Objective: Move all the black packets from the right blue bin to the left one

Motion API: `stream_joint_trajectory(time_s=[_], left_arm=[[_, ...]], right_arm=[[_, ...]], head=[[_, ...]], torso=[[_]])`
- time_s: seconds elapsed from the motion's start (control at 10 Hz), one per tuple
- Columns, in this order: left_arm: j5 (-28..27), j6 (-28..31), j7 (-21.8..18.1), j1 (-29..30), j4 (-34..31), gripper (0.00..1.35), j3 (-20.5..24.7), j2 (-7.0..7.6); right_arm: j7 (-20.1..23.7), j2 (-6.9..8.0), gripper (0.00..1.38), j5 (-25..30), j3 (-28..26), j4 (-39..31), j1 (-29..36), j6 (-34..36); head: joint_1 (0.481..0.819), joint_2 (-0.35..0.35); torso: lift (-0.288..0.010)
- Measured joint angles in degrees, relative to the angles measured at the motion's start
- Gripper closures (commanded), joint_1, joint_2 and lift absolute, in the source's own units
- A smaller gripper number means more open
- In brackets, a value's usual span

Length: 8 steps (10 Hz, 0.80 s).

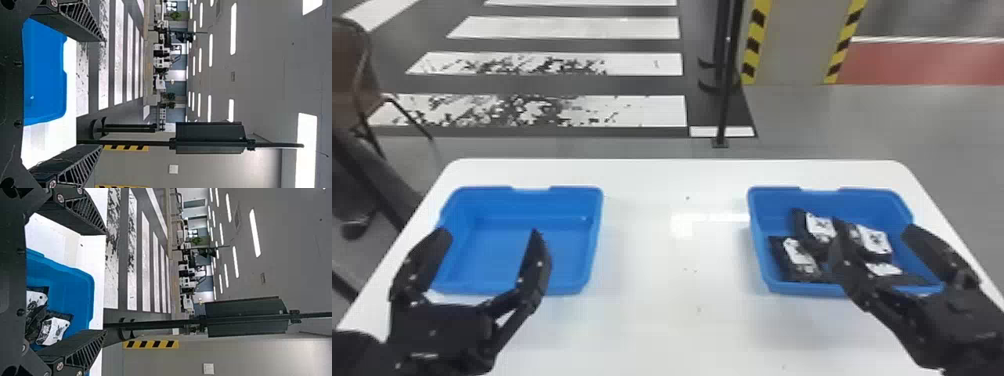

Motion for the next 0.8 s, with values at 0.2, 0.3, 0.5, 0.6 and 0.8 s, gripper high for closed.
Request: stream_joint_trajectory(time_s=[0.2, 0.3, 0.5, 0.6, 0.8], left_arm=[[0.08, 0.01, 0.00, -0.01, 0.00, 0.06, -0.05, 0.00], [0.18, -0.02, 0.00, 0.00, 0.00, 0.06, -0.02, 0.01], [0.31, -0.03, -0.12, -0.10, 0.00, 0.06, -0.18, 0.10], [0.46, 0.06, -0.20, -0.21, 0.00, 0.06, -0.20, 0.15], [0.77, 0.13, -0.30, -0.30, 0.00, 0.06, -0.21, 0.18]], right_arm=[[-0.16, 0.00, 0.14, -0.38, -0.02, 0.53, -0.52, 0.26], [-0.32, 0.00, 0.14, -0.73, -0.21, 1.56, -2.18, 1.42], [-0.27, -0.19, 0.13, -0.62, -1.27, 3.31, -8.07, 9.68], [-0.26, -0.49, 0.14, 0.18, -1.58, 3.59, -11.14, 16.64], [-0.15, -1.08, 0.14, 0.87, -1.90, 4.78, -16.78, 30.16]], head=[[0.695, 0.001], [0.695, -0.001], [0.695, -0.019], [0.695, -0.026], [0.695, -0.034]], torso=[[-0.140], [-0.140], [-0.140], [-0.140], [-0.140]])
